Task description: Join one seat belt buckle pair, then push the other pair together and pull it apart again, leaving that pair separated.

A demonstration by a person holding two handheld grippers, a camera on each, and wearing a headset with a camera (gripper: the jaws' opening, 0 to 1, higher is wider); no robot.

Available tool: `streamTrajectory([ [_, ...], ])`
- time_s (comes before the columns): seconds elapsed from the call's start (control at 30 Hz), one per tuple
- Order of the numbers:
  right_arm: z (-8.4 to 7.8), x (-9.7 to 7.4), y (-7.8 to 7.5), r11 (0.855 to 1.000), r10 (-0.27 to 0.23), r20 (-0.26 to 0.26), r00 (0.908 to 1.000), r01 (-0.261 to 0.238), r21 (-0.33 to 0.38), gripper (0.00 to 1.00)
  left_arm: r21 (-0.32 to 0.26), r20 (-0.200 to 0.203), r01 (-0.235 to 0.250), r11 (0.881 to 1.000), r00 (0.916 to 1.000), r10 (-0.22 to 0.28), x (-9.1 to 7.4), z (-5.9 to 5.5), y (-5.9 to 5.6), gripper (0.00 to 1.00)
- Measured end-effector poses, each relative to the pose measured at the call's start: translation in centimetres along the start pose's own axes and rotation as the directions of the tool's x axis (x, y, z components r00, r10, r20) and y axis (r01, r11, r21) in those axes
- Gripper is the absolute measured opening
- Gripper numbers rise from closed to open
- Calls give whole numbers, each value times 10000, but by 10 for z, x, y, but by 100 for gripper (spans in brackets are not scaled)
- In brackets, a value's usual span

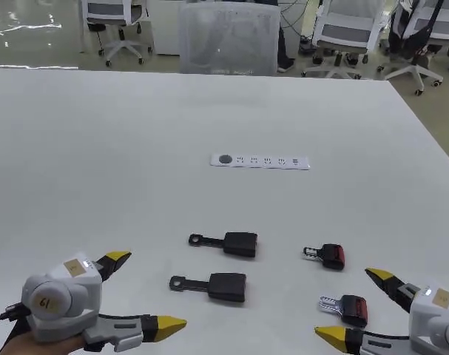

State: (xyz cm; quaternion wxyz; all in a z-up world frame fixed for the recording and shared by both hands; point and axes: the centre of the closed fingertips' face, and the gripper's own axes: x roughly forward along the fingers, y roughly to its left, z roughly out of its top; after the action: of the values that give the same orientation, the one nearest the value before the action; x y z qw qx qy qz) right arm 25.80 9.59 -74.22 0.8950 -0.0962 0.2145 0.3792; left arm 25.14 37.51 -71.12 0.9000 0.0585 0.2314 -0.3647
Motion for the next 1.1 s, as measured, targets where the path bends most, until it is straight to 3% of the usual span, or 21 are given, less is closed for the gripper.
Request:
streamTrajectory([
  [0.7,-4,-2,-2,10000,18,-70,10000,-18,46,92,-83,138,-89,9999,9999,90,0,4,4,100],
  [1.1,-7,-5,-9,10000,8,-114,9999,-8,41,92,-91,21,-238,9997,9997,238,-2,0,7,100],
])
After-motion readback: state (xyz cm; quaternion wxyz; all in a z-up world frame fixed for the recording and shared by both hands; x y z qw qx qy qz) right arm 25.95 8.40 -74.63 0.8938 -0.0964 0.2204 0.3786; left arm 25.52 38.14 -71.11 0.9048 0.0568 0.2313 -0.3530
